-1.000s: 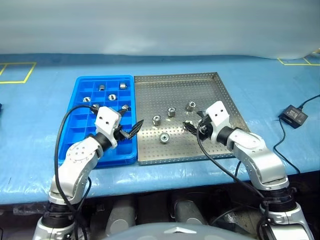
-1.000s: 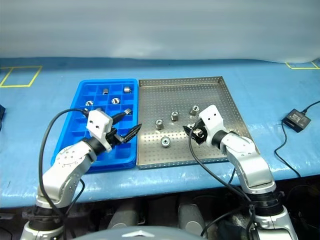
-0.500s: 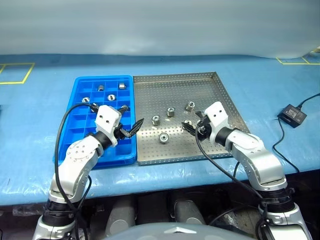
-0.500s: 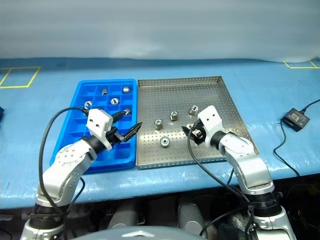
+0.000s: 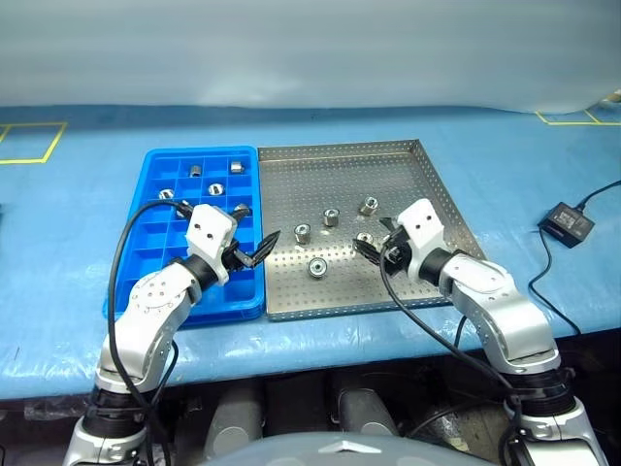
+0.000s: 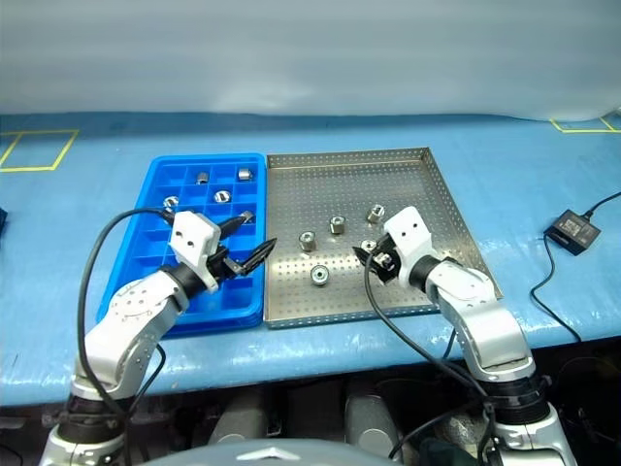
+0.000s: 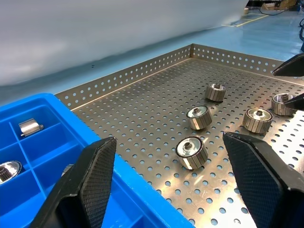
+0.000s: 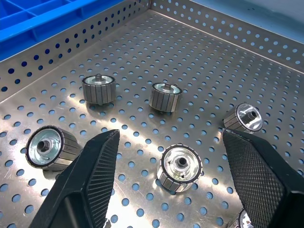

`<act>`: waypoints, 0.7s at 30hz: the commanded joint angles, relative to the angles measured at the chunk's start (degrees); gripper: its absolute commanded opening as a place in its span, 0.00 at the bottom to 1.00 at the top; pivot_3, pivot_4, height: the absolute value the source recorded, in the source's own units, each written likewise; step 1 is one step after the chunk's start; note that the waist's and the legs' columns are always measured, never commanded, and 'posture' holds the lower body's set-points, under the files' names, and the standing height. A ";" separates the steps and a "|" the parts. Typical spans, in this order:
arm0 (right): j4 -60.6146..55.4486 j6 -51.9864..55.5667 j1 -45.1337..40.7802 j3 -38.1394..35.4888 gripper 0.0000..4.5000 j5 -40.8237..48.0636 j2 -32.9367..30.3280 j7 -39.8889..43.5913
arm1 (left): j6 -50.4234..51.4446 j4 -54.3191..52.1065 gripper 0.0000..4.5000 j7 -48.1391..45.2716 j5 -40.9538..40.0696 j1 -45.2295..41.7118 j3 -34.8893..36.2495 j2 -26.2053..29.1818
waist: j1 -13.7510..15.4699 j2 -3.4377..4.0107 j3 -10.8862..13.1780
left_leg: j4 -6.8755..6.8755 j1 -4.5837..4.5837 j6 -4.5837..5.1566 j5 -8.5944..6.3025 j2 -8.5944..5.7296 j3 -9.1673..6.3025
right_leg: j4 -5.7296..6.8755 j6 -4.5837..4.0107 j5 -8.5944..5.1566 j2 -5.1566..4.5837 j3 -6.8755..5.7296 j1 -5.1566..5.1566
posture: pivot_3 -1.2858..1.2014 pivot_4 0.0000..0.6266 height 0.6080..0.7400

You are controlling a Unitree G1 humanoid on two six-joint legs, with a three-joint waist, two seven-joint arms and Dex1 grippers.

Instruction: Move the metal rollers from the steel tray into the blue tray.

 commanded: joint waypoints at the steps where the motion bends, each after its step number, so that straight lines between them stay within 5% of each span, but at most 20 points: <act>1: -2.25 0.03 0.06 -0.88 0.81 0.36 -0.32 0.17 | -0.26 -0.77 0.87 -0.65 -0.26 -1.19 -0.62 -0.16 | 0.02 0.00 0.00 | 0.00 0.00 0.00 0.00 0.00 0.00 | 0.00 0.00 0.00 0.00 0.00 0.00 | 0.49 0.24 1.00; 21: -5.21 0.40 2.36 -0.81 0.81 -0.27 0.22 -1.54 | 8.04 9.00 0.87 -8.84 5.78 -14.34 -17.12 2.11 | -0.98 0.01 -0.01 | 0.04 -0.01 0.01 0.00 -0.03 -0.02 | 0.02 0.02 -0.01 0.03 0.01 0.01 | 0.47 0.24 1.00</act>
